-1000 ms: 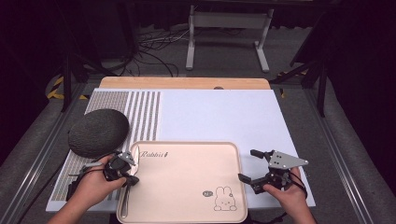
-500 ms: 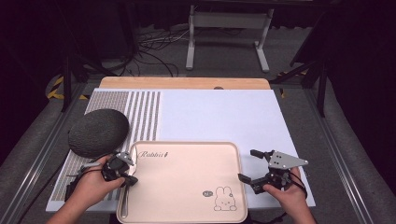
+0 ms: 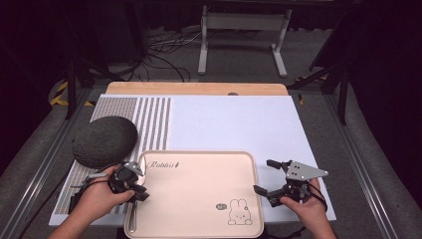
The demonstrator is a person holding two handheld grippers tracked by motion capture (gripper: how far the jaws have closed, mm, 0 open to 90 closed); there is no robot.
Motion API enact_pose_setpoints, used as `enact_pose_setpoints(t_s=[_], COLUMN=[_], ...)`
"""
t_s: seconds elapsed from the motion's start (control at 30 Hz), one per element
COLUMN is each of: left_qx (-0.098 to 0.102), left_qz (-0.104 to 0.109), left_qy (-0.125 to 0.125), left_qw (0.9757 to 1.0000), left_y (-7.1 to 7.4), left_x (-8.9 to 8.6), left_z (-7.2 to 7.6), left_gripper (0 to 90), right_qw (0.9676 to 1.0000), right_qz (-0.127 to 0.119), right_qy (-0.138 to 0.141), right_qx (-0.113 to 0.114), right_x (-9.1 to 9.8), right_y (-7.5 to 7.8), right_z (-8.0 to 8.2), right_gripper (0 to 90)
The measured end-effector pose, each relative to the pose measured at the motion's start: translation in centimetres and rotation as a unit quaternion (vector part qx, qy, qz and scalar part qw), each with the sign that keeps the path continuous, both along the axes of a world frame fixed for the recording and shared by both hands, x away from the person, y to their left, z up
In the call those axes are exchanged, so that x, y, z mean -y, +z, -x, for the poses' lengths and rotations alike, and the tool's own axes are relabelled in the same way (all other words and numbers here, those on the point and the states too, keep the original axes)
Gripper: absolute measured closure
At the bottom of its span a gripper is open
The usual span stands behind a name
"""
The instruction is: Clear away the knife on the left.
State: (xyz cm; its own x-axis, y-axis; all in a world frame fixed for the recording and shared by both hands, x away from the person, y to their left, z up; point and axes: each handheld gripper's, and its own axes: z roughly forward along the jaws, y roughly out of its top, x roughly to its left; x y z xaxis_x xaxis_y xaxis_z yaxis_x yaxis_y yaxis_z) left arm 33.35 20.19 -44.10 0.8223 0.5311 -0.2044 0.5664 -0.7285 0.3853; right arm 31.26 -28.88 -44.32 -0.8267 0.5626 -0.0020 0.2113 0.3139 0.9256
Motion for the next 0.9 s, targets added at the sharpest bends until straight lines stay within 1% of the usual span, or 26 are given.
enact_pose_setpoints(t_s=[0.07, 0.1, 0.17, 0.2, 0.23, 0.3, 0.33, 0.37, 0.4, 0.43, 0.5, 0.53, 0.6, 0.63, 0.7, 0.77, 0.8, 0.83, 0.87, 0.9], left_qx=[0.005, 0.011, 0.02, 0.029, 0.037, 0.039, 0.039, 0.047, 0.05, 0.057, 0.063, 0.066, 0.069, 0.076, 0.085, 0.092, 0.092, 0.108, 0.112, 0.121], left_qz=[0.007, 0.007, 0.013, 0.019, 0.024, 0.03, 0.03, 0.035, 0.038, 0.041, 0.048, 0.054, 0.052, 0.051, 0.058, 0.073, 0.073, 0.08, 0.084, 0.093], left_qy=[0.007, 0.005, 0.012, 0.013, 0.014, 0.011, 0.011, 0.011, 0.008, 0.006, 0.007, 0.004, 0.001, 0.001, -0.004, 0.0, 0.0, 0.005, 0.007, 0.006], left_qw=[0.9999, 0.9999, 0.9996, 0.9993, 0.999, 0.9987, 0.9987, 0.9982, 0.998, 0.9975, 0.9968, 0.9963, 0.9963, 0.9958, 0.9947, 0.9931, 0.9931, 0.9909, 0.9901, 0.9882], left_y=[0.3, 0.4, 0.6, 0.9, 1.0, 1.4, 1.4, 1.5, 1.7, 1.9, 2.2, 2.4, 2.7, 2.8, 3.0, 3.1, 3.1, 3.1, 3.2, 3.2], left_x=[0.0, 0.0, 0.0, 0.0, 0.0, -0.1, -0.1, -0.1, -0.1, -0.2, -0.2, -0.4, -0.5, -0.5, -0.8, -1.0, -1.0, -1.2, -1.3, -1.4], left_z=[0.0, -0.1, 0.0, -0.1, -0.1, -0.1, -0.1, -0.1, 0.0, 0.0, 0.1, 0.1, 0.2, 0.2, 0.2, 0.3, 0.3, 0.3, 0.3, 0.4], left_gripper=[53.5, 45.6, 35.1, 30.9, 22.3, 18.7, 15.9, 15.9, 13.3, 10.5, 9.2, 7.2, 7.5, 7.8, 6.5, 6.2, 5.9, 5.9, 6.2, 6.2], right_qw=[1.0, 1.0, 1.0, 1.0, 1.0, 1.0, 1.0, 1.0, 1.0, 1.0, 1.0, 1.0, 1.0, 1.0, 1.0, 1.0, 1.0, 1.0, 1.0, 1.0], right_qz=[0.0, -0.001, -0.001, -0.001, -0.001, -0.001, -0.001, -0.001, -0.002, -0.002, -0.002, -0.002, -0.002, -0.002, -0.002, -0.002, -0.002, -0.002, -0.002, -0.002], right_qy=[0.0, 0.0, 0.0, -0.001, -0.001, -0.001, -0.001, -0.001, -0.001, -0.001, -0.001, -0.001, -0.001, -0.001, -0.001, -0.001, -0.001, -0.001, 0.0, -0.001], right_qx=[0.001, 0.001, 0.001, 0.001, 0.002, 0.001, 0.001, 0.001, 0.001, 0.001, 0.001, 0.001, 0.001, 0.001, 0.001, 0.001, 0.001, 0.001, 0.001, 0.001], right_x=[0.0, 0.0, 0.0, 0.0, 0.0, 0.0, 0.0, 0.0, 0.0, 0.0, 0.0, 0.0, 0.0, 0.0, 0.0, 0.0, 0.0, 0.0, 0.0, 0.0], right_y=[0.0, 0.0, 0.0, 0.0, 0.0, 0.0, 0.0, 0.0, 0.0, 0.0, 0.0, 0.0, 0.0, 0.0, 0.0, 0.0, 0.0, 0.0, 0.0, 0.0], right_z=[0.0, 0.0, 0.0, 0.0, 0.0, 0.0, -0.1, -0.1, -0.1, 0.0, 0.0, 0.0, 0.0, 0.0, 0.0, -0.1, -0.1, -0.1, -0.1, -0.1], right_gripper=[2.9, 2.9, 2.9, 2.9, 2.9, 2.9, 2.9, 2.9, 2.9, 2.9, 2.9, 2.9, 2.9, 2.9, 2.9, 2.9, 2.9, 2.9, 2.9, 2.9])
